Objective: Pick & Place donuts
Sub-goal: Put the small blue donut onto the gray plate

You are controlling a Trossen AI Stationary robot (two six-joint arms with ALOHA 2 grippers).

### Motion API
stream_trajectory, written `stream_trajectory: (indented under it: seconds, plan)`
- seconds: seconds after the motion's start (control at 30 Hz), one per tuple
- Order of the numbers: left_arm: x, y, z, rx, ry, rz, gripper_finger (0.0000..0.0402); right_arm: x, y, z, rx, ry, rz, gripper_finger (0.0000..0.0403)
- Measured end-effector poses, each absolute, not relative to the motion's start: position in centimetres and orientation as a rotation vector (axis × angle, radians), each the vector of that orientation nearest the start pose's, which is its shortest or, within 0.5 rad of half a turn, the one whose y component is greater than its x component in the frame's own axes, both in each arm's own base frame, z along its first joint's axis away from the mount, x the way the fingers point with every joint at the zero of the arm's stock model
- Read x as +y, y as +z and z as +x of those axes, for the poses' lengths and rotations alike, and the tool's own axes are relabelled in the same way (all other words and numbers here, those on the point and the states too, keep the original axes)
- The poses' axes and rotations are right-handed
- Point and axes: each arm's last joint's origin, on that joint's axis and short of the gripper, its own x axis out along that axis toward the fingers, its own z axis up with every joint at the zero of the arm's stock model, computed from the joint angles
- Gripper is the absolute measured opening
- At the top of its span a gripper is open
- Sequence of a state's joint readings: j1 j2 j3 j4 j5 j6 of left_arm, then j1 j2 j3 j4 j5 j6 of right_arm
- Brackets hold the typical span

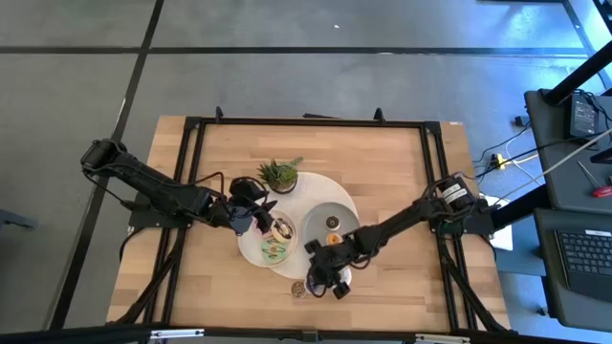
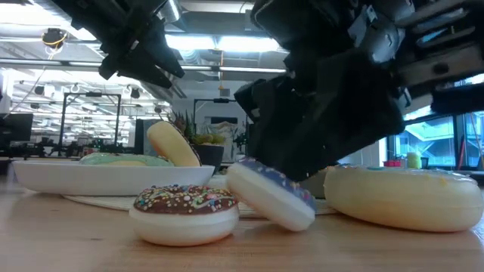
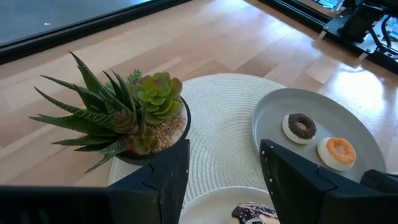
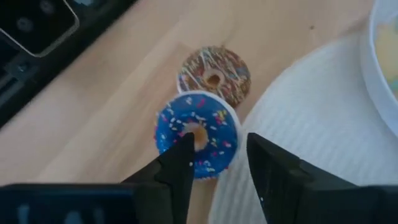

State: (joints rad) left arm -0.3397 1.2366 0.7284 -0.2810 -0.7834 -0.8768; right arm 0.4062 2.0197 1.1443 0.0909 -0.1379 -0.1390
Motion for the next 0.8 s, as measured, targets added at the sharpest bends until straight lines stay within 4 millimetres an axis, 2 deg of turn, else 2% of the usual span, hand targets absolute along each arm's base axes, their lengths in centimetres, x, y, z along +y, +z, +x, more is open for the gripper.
stream_trajectory:
  seconds: [0.27,0.63,0.8]
  plan:
    - [-6.03,22.35,23.20,0.431,0.666,-0.407,0.0189,16.37,12.28,37.19,0.749,0.567,-0.230,0.0119]
    - [-6.04,22.34,23.19,0.431,0.665,-0.407,0.0191,16.42,12.30,37.19,0.747,0.569,-0.227,0.0044]
    - [-6.16,22.27,23.23,0.461,0.627,-0.427,0.0189,16.19,12.91,37.00,0.766,0.553,-0.194,0.0025]
